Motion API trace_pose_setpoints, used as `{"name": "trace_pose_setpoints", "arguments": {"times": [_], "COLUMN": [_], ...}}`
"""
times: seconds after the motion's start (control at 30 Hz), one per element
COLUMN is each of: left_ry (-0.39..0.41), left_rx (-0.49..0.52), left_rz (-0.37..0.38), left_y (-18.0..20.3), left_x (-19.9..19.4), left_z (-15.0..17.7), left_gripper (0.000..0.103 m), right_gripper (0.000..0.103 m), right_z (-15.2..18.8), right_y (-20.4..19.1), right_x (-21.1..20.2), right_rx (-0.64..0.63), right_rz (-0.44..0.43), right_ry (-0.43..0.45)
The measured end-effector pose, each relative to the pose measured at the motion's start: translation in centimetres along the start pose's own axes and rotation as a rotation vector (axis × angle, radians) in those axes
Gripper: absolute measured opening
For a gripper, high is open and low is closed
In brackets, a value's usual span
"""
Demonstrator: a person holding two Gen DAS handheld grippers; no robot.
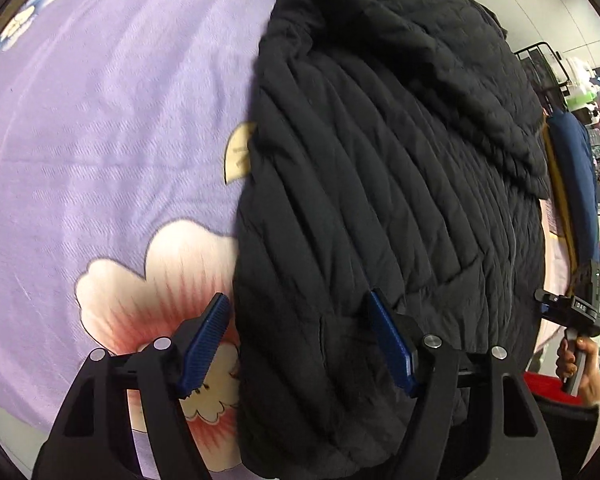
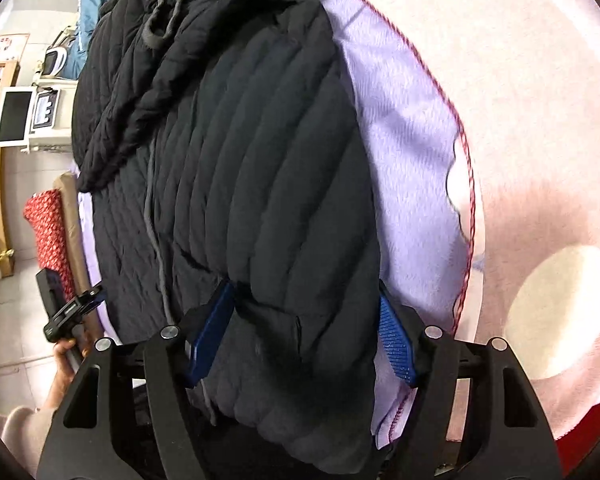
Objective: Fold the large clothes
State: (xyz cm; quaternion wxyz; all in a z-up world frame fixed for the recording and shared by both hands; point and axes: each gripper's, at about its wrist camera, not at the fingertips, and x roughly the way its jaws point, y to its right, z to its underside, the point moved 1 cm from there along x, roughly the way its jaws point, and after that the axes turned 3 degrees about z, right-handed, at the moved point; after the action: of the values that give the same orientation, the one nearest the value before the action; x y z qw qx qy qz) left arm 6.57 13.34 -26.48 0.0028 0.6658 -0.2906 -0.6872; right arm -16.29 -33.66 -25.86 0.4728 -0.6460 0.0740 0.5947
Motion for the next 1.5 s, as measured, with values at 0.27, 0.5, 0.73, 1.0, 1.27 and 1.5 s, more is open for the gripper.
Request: {"name": "trace_pose_setpoints", "arguments": {"times": [0.27, 0.5, 0.73, 1.0, 1.27, 1.5], "left_ry": [0.029, 0.059, 0.111, -0.043, -0.079, -0.108], "left_rx": [-0.08, -0.136, -0.166, 0.008, 0.033, 0.161], "left_rz": [0.12, 0.168, 0.189, 0.148, 0.096, 0.056], "left_y": [-0.7, -1.8, -3.5, -0.4, 0.7, 3.3], "left_x": [-1.0, -2.0, -5.0, -1.4, -0.6, -2.3], "left_z": [2.4, 3.0, 3.3, 6.1, 6.2, 6.4], "left_gripper": [0.054, 0.055, 0.068, 0.067, 0.032, 0.011], "right_gripper": [0.07, 0.068, 0.068, 0.067, 0.037, 0.018], "right_z": [3.8, 6.1, 6.0, 5.8, 6.0, 6.5], "right_y": [-0.6, -0.3, 0.1, -1.0, -1.5, -3.2], "right_x": [1.4, 2.5, 2.6, 3.2, 3.3, 1.8], "right_rx": [-0.061, -0.05, -0.044, -0.057, -0.063, -0.145], "right_rz": [0.0, -0.021, -0.026, -0.011, -0.001, 0.008], "right_ry": [-0.112, -0.157, -0.162, -0.186, -0.201, -0.198]}}
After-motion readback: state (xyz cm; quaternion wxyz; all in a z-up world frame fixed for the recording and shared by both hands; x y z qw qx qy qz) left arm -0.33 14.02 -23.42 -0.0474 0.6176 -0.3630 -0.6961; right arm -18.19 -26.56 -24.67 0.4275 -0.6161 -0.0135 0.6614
